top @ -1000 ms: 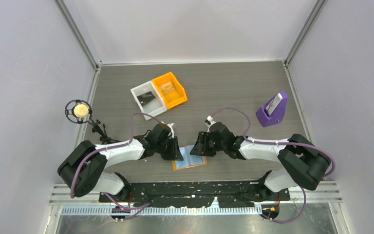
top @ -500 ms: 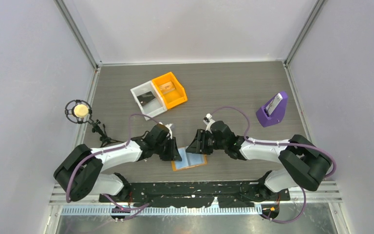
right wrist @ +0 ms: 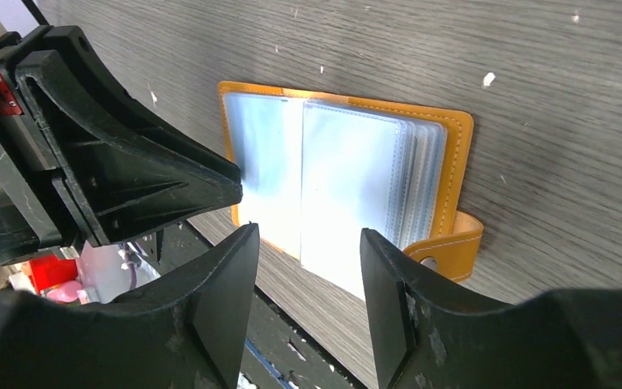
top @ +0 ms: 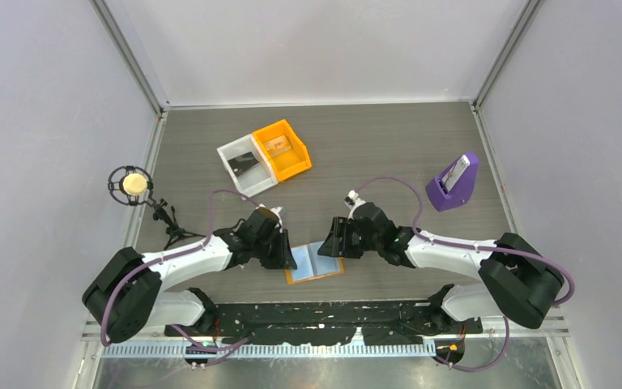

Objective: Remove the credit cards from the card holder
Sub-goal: Remove the credit card from the card holder.

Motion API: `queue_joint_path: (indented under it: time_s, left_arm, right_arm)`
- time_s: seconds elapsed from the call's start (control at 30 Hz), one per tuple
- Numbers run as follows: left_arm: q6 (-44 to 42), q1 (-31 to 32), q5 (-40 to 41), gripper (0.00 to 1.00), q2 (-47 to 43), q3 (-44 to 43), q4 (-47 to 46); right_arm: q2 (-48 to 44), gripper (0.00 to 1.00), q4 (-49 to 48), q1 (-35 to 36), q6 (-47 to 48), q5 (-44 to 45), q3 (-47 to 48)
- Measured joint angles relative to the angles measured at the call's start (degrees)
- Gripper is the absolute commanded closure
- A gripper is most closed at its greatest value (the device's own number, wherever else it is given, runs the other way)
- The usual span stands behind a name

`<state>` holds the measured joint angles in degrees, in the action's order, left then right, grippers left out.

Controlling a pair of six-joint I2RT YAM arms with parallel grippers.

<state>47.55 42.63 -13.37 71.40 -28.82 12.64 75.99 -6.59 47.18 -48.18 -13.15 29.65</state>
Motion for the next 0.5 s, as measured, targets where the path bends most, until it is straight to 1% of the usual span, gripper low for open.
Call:
queue_joint_path:
  time_s: [0.33, 0.5]
  left_arm:
    - [0.0, 0.0, 0.2, 0.78, 0.0, 1.0, -0.8]
    - [0.0, 0.0, -0.2, 0.78, 0.2, 1.2, -1.6]
  right_arm:
    - [2.4, 0.44, 0.5, 0.0, 1.3, 1.6, -0.2]
    - [3.8, 0.45, -0.6, 0.0, 1.3, 1.0, 0.0]
